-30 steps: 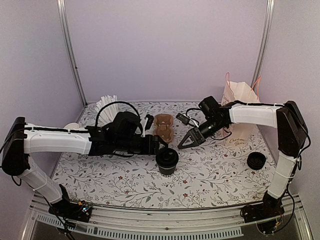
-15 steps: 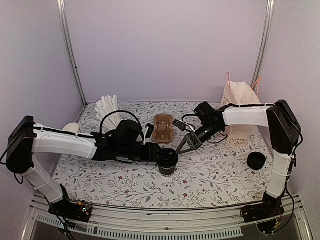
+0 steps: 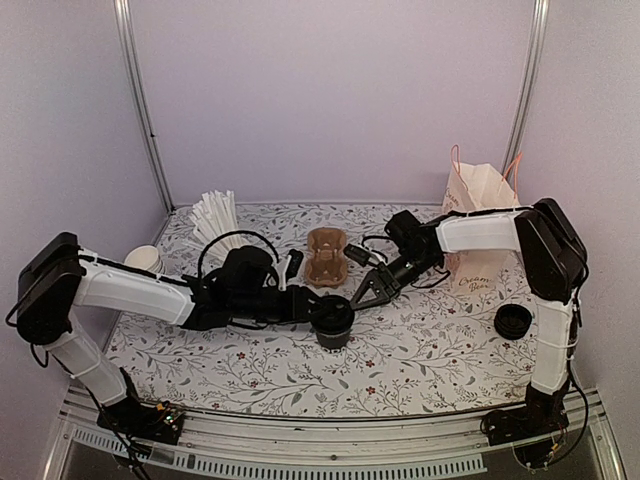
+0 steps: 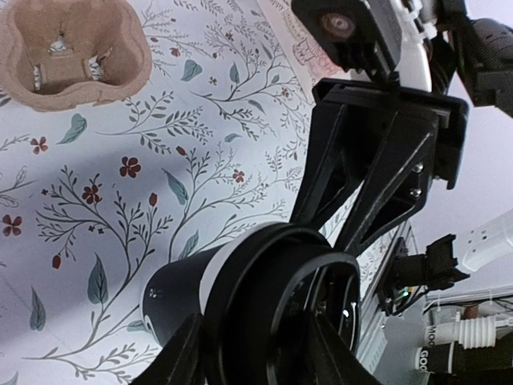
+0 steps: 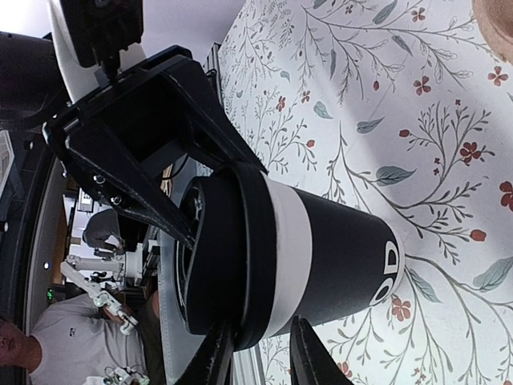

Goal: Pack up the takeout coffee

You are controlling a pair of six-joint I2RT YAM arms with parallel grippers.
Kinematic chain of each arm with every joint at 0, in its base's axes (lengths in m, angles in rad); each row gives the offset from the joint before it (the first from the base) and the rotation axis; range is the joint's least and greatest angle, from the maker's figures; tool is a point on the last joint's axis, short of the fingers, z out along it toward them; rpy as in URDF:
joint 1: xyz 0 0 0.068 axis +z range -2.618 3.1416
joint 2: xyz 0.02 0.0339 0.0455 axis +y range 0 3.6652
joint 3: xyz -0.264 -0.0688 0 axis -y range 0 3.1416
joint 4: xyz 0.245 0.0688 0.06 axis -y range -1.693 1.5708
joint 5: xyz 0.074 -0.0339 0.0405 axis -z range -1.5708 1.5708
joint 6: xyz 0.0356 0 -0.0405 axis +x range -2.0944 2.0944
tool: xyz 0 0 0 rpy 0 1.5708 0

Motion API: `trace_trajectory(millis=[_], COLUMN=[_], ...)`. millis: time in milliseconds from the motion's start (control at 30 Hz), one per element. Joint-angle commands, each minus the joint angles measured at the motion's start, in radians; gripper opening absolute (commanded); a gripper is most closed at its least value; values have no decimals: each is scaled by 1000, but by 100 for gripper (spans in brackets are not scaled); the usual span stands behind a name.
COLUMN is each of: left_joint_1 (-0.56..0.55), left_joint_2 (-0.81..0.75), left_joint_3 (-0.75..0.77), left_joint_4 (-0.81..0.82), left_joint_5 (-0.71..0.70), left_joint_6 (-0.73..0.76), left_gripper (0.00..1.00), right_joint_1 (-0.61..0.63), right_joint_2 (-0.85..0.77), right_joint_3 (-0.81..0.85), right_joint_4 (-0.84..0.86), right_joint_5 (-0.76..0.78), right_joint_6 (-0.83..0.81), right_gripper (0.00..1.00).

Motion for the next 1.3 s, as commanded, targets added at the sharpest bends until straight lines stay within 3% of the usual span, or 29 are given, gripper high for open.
trace_trajectory(millis=[0, 333, 467, 567, 800, 1267], left_joint_1=[36, 43, 22, 12, 15, 19], left_joint_2=[91, 206, 151, 106, 88, 80], left_joint_3=[-98, -132, -110, -71, 15, 189], left_joint_4=[13, 64, 61, 57, 93, -12], left_joint_5=[60, 129, 109, 84, 143, 164], left_joint_6=[-79, -117, -52, 27, 178, 309], left_gripper=[38, 31, 31, 34, 41, 61], right_joint_1=[19, 19, 19, 20, 20, 20], right_joint_2=[110, 119, 43, -35, -111, -147], right_joint_3=[-2, -48, -60, -62, -61, -63], right_joint_4=[-8, -14, -25, -24, -83, -137], right_joint_5=[201, 321, 91, -34, -160, -82], right_joint_6=[32, 28, -53, -103, -175, -229], right_gripper=[23, 17, 18, 23, 38, 42])
